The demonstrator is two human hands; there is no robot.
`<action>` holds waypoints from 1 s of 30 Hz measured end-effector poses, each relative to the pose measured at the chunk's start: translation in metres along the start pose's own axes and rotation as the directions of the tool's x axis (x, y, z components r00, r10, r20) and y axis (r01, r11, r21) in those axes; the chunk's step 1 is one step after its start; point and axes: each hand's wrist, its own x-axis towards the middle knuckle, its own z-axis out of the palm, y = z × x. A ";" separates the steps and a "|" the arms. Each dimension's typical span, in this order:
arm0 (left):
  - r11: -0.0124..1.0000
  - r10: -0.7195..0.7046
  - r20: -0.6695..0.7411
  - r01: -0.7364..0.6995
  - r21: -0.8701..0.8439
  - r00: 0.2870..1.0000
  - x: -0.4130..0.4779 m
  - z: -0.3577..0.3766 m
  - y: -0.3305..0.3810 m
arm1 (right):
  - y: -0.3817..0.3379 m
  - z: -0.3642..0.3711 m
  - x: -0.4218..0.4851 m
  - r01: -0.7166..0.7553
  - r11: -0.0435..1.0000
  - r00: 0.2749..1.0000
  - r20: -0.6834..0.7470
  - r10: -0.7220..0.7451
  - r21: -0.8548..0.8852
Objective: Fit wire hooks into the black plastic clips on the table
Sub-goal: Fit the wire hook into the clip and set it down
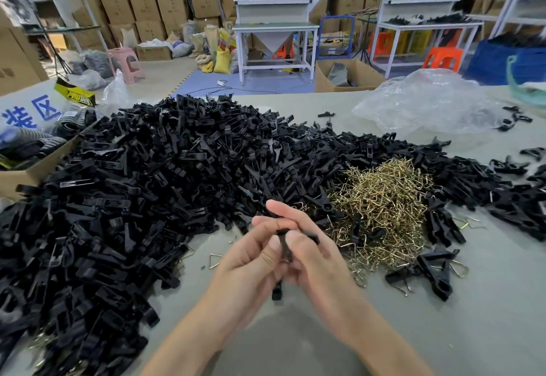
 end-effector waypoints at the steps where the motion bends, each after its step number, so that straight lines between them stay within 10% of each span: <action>1: 0.997 -0.027 0.032 0.029 -0.068 0.999 -0.001 0.005 -0.003 | -0.001 0.001 -0.001 0.020 1.000 1.000 -0.008 -0.020 -0.010; 13: 0.904 -0.195 -0.107 0.136 -0.405 0.975 -0.004 0.017 -0.016 | 0.000 0.008 -0.004 0.100 0.989 0.985 -0.128 -0.113 -0.109; 30: 0.936 -0.163 -0.053 0.138 -0.325 0.985 0.004 0.011 -0.019 | 0.010 0.001 0.006 -0.001 0.989 0.981 -0.192 0.029 0.146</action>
